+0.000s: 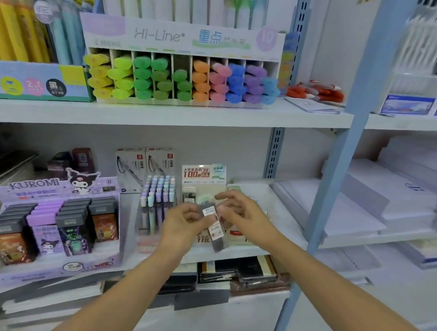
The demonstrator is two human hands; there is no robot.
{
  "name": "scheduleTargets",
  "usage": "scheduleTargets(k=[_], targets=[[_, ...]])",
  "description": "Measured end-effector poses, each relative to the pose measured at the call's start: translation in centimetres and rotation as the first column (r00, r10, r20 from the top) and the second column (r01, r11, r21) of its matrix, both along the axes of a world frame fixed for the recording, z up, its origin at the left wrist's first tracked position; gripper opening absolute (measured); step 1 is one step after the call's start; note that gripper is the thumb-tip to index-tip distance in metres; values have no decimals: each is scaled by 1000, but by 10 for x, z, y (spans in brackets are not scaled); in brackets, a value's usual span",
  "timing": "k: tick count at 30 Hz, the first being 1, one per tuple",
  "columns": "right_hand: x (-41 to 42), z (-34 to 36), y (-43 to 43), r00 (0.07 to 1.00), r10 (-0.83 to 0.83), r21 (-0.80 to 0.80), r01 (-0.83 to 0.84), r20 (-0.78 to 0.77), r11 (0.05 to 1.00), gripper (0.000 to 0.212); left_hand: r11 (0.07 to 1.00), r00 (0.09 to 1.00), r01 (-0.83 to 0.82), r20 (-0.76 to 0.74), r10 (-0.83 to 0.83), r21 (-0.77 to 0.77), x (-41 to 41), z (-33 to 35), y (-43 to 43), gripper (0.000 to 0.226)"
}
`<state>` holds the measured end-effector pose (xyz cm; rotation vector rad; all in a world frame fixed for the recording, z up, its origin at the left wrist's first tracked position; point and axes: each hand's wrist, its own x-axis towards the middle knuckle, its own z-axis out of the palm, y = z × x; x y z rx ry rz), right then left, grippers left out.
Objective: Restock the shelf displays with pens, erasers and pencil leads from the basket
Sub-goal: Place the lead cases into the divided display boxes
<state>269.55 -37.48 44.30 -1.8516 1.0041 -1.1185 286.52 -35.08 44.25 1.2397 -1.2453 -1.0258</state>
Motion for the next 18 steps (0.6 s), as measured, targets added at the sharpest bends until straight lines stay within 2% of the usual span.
scheduleTargets(k=[2,4,6,7,9,10,13,15,18], targets=[[-10,1,1,1000,-5,-13,6,16,1000,33,997,995,55,92,-50,-54,-11,-3,-4,21],[-20,2,-1,998,-38,-42,35,-60,999,30,990,985,91,156,-73,-112,-23,-7,-8,23],[-29,4,-4,995,-78,-52,75,-57,996,23,980,963,77,268,-25,-185,-30,-12,-11,20],[-34,5,-6,993,-114,-67,112,-28,991,22,965,925,69,379,33,-254,-30,-16,-11,19],[-45,9,-13,971,-239,-117,240,25,964,21,896,756,149,632,169,-417,-27,-25,-11,28],[-49,10,-17,951,-304,-140,308,49,941,21,869,643,234,740,198,-436,-25,-30,-10,37],[-57,9,-29,908,-415,-213,419,62,883,23,885,281,389,948,150,-256,-21,-48,-10,66],[-56,4,-35,900,-436,-264,425,20,866,20,896,194,391,970,146,-213,-20,-57,-12,73],[-52,-6,-44,910,-412,-316,378,-45,870,14,888,176,383,964,198,-252,-21,-62,-14,74]])
